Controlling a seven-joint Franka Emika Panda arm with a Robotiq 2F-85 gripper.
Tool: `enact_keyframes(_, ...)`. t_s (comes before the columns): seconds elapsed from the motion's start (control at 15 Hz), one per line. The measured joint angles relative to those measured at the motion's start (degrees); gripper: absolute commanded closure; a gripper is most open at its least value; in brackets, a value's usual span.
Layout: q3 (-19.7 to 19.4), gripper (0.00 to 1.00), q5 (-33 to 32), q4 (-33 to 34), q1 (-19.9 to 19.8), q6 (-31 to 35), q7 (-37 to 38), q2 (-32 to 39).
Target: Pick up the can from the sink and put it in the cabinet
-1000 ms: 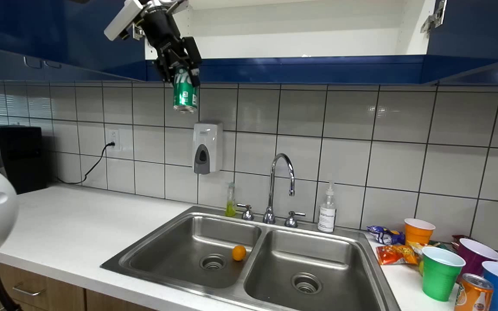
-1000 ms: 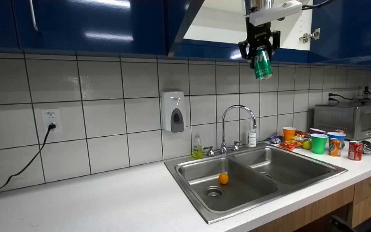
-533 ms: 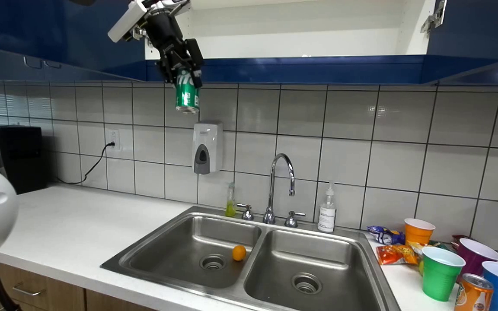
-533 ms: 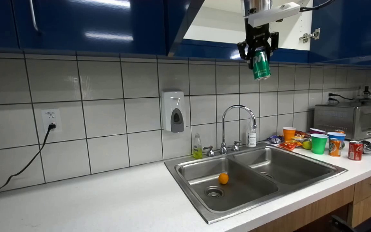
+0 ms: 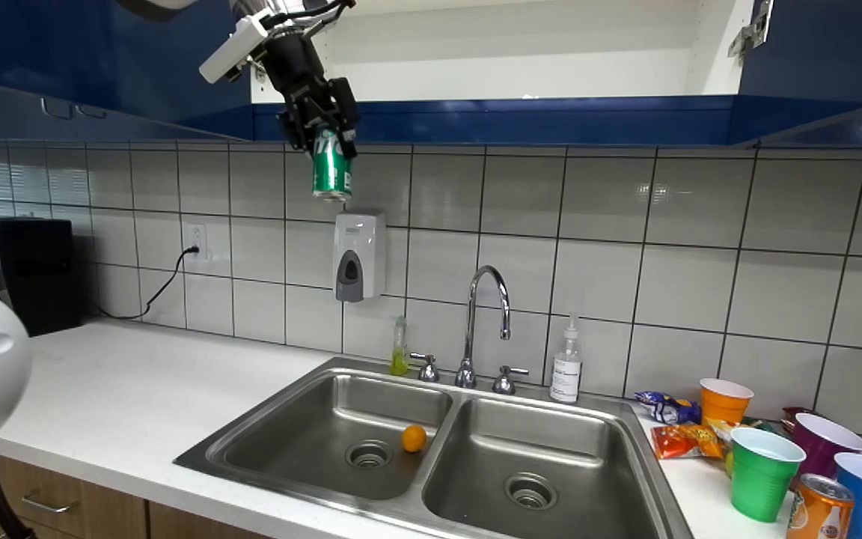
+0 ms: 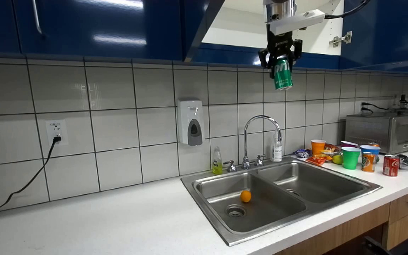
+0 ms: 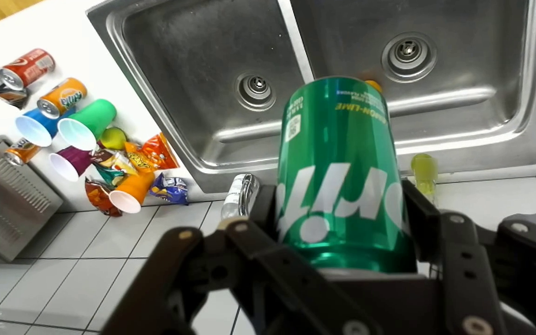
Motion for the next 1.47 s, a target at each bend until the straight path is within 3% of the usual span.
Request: enact_keyframes(1.47, 0.29, 0.6, 0.38, 6.01, 0.01, -0.08, -1.45, -0.13)
